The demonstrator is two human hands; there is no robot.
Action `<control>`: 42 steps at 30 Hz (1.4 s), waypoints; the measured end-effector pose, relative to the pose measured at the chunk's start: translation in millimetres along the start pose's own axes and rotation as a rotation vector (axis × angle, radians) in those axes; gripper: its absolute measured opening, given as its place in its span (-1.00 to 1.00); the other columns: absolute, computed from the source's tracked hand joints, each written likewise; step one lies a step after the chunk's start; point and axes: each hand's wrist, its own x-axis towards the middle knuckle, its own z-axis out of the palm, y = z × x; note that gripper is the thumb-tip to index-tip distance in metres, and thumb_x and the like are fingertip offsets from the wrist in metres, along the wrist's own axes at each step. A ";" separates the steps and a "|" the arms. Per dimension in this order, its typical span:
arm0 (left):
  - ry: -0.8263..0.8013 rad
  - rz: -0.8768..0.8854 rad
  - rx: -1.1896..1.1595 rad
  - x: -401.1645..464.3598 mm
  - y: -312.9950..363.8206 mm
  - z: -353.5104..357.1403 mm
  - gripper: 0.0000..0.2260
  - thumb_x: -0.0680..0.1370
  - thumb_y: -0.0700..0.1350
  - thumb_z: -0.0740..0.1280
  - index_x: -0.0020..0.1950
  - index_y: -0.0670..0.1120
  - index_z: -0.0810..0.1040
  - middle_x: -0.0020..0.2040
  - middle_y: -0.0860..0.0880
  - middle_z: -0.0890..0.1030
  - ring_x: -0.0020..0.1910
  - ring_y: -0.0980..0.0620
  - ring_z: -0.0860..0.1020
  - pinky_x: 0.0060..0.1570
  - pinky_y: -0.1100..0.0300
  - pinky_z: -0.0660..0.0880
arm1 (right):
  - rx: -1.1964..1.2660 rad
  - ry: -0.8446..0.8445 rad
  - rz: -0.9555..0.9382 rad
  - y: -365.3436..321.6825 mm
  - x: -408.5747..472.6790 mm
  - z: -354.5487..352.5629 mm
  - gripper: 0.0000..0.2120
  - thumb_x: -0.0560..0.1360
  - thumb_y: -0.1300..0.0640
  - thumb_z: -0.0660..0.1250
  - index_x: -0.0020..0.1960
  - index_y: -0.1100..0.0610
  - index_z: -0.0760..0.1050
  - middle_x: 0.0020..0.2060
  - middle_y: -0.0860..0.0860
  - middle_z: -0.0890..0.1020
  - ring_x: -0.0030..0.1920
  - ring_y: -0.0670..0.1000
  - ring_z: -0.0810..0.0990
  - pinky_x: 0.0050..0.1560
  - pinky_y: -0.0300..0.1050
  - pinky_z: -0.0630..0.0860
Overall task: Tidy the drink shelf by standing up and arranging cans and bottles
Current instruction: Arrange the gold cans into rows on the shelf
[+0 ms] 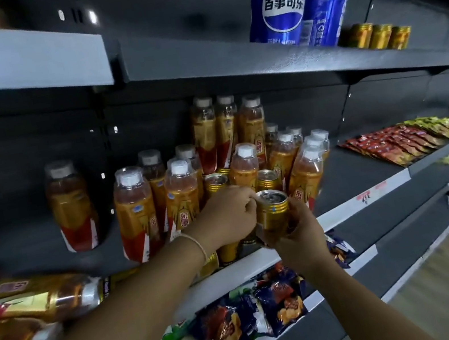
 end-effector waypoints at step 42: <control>0.212 -0.392 -0.224 65.0 -7.1 24.9 -0.58 0.50 -0.26 0.23 0.36 -0.09 0.47 0.23 -0.03 0.52 0.13 0.00 0.54 -0.01 0.32 0.49 | -0.270 -0.029 -0.238 2.7 85.4 -15.9 -0.63 0.52 0.10 0.37 0.31 0.11 0.51 0.08 -0.07 0.61 0.18 0.02 0.52 0.10 -0.14 0.44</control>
